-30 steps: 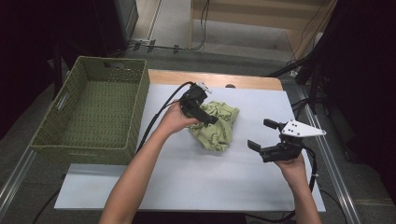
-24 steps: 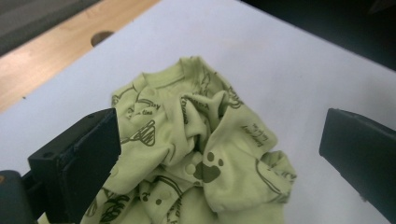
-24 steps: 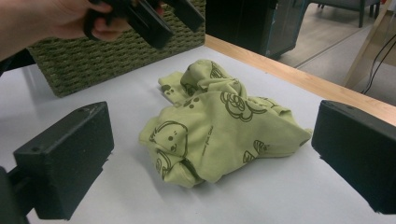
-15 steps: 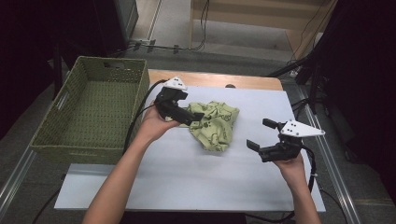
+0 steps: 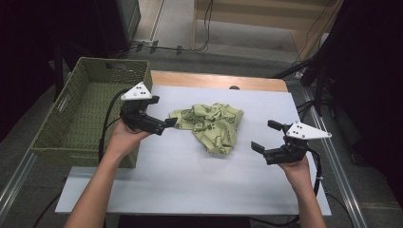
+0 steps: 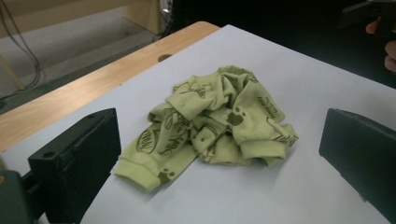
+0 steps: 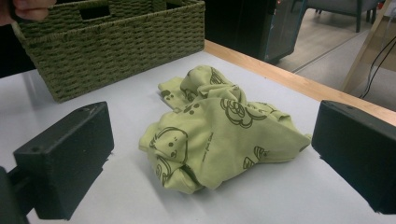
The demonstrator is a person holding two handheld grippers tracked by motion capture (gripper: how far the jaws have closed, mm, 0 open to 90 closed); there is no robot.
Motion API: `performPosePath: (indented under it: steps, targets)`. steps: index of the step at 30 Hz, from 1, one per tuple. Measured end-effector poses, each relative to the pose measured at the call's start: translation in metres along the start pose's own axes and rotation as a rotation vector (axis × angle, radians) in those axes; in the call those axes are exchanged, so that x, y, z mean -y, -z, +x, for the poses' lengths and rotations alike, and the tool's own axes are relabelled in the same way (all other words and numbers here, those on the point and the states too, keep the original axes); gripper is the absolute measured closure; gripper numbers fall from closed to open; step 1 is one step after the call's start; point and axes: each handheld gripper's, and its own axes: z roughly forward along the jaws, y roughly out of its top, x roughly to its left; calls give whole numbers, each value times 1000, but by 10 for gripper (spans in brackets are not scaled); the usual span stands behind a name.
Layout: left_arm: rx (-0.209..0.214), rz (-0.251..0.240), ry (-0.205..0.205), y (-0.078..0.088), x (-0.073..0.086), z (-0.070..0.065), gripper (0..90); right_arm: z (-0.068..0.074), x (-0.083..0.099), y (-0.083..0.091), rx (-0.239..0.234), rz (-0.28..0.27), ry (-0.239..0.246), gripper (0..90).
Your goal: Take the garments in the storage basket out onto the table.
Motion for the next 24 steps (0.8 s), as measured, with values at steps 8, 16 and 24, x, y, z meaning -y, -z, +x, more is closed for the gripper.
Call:
performPosePath:
  steps: [8,16,24]
  targets:
    - [-61,-75,36,34,17,12,0,-1,1,0,4,-1,1,0]
    - [-62,-96,54,53,38,21,0,-1,1,3,20,-1,-2,0]
    - [-75,-73,29,62,46,21,0,1,0,5,31,-10,-5,0]
